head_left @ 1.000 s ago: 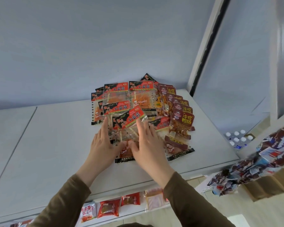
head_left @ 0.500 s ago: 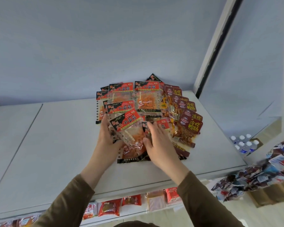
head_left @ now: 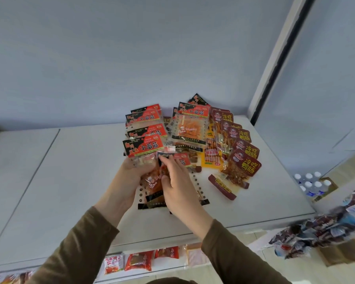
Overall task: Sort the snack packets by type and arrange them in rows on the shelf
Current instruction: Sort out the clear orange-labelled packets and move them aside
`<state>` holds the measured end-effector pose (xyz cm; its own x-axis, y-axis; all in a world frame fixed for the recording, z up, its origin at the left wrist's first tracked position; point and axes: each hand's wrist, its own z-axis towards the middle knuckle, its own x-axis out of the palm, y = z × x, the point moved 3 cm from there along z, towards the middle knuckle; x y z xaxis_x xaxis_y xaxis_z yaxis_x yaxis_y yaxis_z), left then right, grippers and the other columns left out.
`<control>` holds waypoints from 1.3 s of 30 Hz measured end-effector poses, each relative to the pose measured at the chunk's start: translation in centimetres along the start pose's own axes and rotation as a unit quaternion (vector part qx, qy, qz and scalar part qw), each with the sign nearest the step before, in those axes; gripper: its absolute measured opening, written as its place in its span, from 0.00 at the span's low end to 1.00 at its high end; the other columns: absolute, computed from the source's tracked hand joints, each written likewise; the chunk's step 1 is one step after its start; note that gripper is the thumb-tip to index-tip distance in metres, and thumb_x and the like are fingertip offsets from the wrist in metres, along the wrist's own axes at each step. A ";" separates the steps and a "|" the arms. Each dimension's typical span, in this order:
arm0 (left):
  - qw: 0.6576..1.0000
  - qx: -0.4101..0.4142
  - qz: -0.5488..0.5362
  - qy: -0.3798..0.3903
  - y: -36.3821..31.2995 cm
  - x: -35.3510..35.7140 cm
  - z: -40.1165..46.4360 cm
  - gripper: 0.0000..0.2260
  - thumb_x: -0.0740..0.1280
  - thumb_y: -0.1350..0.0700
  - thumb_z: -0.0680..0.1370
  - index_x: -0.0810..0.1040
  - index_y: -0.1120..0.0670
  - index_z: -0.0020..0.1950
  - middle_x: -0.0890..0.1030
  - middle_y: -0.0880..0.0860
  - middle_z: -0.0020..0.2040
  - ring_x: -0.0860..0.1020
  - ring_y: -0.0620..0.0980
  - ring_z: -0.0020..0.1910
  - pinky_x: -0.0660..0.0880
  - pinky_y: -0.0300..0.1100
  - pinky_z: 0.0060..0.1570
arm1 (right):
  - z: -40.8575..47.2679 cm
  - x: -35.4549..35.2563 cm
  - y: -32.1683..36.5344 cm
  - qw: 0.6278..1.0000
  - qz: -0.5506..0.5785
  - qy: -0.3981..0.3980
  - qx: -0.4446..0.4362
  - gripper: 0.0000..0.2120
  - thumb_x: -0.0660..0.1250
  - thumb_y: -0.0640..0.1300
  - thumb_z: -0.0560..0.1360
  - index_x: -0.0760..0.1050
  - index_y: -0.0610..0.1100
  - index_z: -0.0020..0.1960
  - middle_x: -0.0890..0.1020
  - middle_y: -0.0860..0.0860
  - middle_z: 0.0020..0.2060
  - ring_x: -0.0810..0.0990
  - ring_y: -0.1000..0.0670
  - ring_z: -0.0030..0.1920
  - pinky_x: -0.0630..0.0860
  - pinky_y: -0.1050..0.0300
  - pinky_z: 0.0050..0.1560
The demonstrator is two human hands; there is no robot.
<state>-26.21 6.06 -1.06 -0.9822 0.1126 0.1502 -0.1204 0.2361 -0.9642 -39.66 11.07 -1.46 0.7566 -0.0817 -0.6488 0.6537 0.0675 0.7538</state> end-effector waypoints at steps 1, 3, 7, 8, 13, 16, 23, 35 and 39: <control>1.000 0.006 0.000 -0.004 0.0 0.0 0.1 0.14 0.70 0.63 0.80 0.79 0.53 0.65 0.86 0.53 0.55 0.86 0.51 0.50 0.81 0.38 0.41 | 0.0 0.3 0.0 1.000 -0.005 0.000 -0.004 0.25 0.58 0.42 0.85 0.58 0.54 0.80 0.58 0.56 0.80 0.48 0.54 0.81 0.55 0.50 0.80; 1.000 0.008 -0.002 -0.019 -0.1 -0.2 0.4 0.17 0.70 0.62 0.80 0.74 0.50 0.67 0.86 0.51 0.54 0.86 0.49 0.50 0.80 0.39 0.40 | 0.3 0.7 0.1 1.000 -0.008 0.005 -0.009 0.25 0.58 0.46 0.85 0.57 0.56 0.80 0.56 0.56 0.81 0.47 0.54 0.81 0.54 0.48 0.79; 0.998 0.028 0.033 -0.054 -0.5 -0.5 1.4 0.18 0.69 0.66 0.79 0.74 0.50 0.65 0.87 0.51 0.52 0.87 0.52 0.47 0.82 0.43 0.38 | 1.0 0.7 -0.9 0.995 -0.091 0.005 -0.041 0.27 0.55 0.55 0.84 0.55 0.54 0.81 0.53 0.55 0.81 0.45 0.52 0.82 0.49 0.50 0.78; 0.997 0.026 0.027 -0.069 -0.5 -0.8 1.5 0.17 0.68 0.66 0.80 0.75 0.51 0.65 0.87 0.52 0.52 0.87 0.53 0.47 0.82 0.43 0.38 | 1.2 0.5 -1.5 0.990 -0.131 -0.005 -0.045 0.26 0.54 0.55 0.84 0.55 0.53 0.81 0.53 0.54 0.82 0.45 0.50 0.82 0.49 0.49 0.78; 0.993 0.009 -0.076 -0.091 -1.2 -4.3 2.1 0.08 0.66 0.66 0.82 0.80 0.58 0.58 0.87 0.55 0.45 0.87 0.52 0.41 0.82 0.41 0.34 | 2.4 -1.3 -3.5 0.979 -0.200 -0.037 -0.033 0.24 0.59 0.43 0.84 0.60 0.48 0.79 0.57 0.48 0.81 0.50 0.44 0.81 0.53 0.44 0.80; 0.986 0.004 -0.145 -0.085 -1.5 -5.8 2.3 0.08 0.67 0.67 0.80 0.81 0.56 0.51 0.87 0.54 0.42 0.87 0.51 0.39 0.83 0.43 0.35 | 2.6 -2.2 -3.4 0.971 -0.228 -0.057 -0.036 0.24 0.61 0.41 0.83 0.65 0.47 0.78 0.63 0.47 0.79 0.57 0.44 0.80 0.59 0.43 0.79; 0.983 0.005 -0.182 -0.011 -0.9 -6.5 2.6 0.03 0.66 0.64 0.82 0.77 0.57 0.53 0.81 0.54 0.42 0.82 0.48 0.36 0.81 0.40 0.35 | 3.4 -2.4 0.6 0.994 0.041 -0.081 -0.054 0.28 0.53 0.64 0.83 0.59 0.54 0.79 0.68 0.61 0.72 0.62 0.63 0.70 0.58 0.72 0.61; 0.990 0.004 -0.129 0.048 -1.6 -7.3 2.3 0.04 0.70 0.61 0.78 0.84 0.57 0.49 0.84 0.57 0.44 0.85 0.51 0.39 0.83 0.42 0.38 | 10.1 -3.6 3.1 0.942 0.316 0.031 0.107 0.10 0.64 0.65 0.78 0.77 0.61 0.52 0.80 0.74 0.35 0.78 0.73 0.37 0.66 0.62 0.42; 0.986 -0.004 -0.167 0.023 -2.0 -8.0 2.9 0.06 0.69 0.61 0.78 0.85 0.56 0.52 0.87 0.58 0.49 0.87 0.54 0.44 0.84 0.48 0.42 | 10.4 -4.9 2.3 0.922 0.369 -0.046 0.110 0.07 0.65 0.58 0.80 0.78 0.57 0.49 0.81 0.72 0.34 0.79 0.72 0.34 0.65 0.62 0.40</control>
<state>-18.55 1.90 -0.96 -0.8804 0.0718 0.4688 -0.4343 0.2750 -0.8578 -42.06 1.26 4.56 0.9825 -0.1787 0.0529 -0.0651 -0.0633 0.9959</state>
